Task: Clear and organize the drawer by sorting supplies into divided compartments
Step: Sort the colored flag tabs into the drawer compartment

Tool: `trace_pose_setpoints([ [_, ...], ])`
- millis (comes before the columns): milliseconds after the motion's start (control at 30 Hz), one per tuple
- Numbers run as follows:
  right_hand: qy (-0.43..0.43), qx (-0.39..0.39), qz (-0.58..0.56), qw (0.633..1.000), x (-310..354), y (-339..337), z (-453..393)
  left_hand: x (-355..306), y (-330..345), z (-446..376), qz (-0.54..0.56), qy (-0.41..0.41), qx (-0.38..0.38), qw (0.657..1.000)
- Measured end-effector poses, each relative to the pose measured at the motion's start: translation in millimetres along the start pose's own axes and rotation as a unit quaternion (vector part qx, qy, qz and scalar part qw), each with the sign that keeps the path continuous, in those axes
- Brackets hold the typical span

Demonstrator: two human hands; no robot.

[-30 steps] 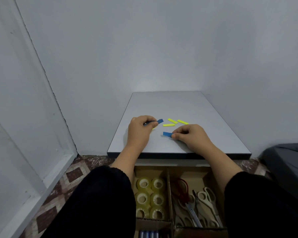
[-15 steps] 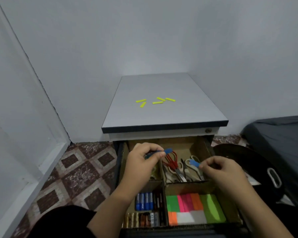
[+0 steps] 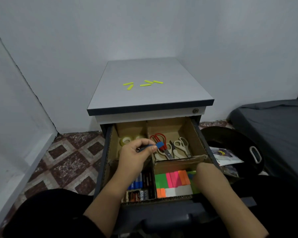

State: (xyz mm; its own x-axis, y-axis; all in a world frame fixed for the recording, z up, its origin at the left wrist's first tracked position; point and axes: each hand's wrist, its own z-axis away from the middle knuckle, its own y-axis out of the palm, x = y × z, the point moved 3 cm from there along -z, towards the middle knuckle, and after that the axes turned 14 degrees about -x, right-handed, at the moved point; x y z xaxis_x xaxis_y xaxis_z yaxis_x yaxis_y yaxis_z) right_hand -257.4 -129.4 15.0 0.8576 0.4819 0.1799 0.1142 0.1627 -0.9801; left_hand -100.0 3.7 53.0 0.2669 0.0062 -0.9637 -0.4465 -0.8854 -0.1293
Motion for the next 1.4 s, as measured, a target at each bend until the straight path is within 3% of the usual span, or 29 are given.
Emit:
trace_pose_setpoints([
  [300,0.041,0.044,0.023,0.998,1.9,-16.3,1.1,7.6,4.6,-2.5,-0.024,0.019,0.016,0.999],
  [400,0.062,0.046,-0.02,0.997,-3.5,-28.4,-0.4,4.9,10.3,4.7,-0.07,0.085,0.07,0.991],
  [500,0.073,-0.007,-0.137,0.988,-14.0,-38.6,-2.4,-2.7,29.7,14.8,-0.12,0.148,0.167,0.967],
  [567,0.089,-0.042,-0.206,0.974,-21.8,-47.8,-1.4,-7.4,50.7,22.0,-0.181,0.211,0.244,0.929],
  [667,0.102,-0.064,-0.279,0.953,-30.0,-59.9,1.3,-9.0,84.9,32.5,-0.299,0.313,0.35,0.831],
  [767,0.104,-0.064,-0.324,0.938,-33.1,-67.3,5.3,-1.2,112.0,36.6,-0.367,0.335,0.425,0.757],
  [833,0.093,-0.067,-0.33,0.937,-35.6,-69.2,7.1,4.9,123.8,38.8,-0.387,0.34,0.452,0.728],
  [1067,0.087,-0.049,-0.343,0.934,-43.3,-69.5,4.6,11.9,131.7,43.2,-0.384,0.382,0.446,0.712],
  [1400,0.077,-0.051,-0.343,0.935,-43.7,-64.6,3.1,8.7,129.1,42.8,-0.359,0.388,0.42,0.737],
])
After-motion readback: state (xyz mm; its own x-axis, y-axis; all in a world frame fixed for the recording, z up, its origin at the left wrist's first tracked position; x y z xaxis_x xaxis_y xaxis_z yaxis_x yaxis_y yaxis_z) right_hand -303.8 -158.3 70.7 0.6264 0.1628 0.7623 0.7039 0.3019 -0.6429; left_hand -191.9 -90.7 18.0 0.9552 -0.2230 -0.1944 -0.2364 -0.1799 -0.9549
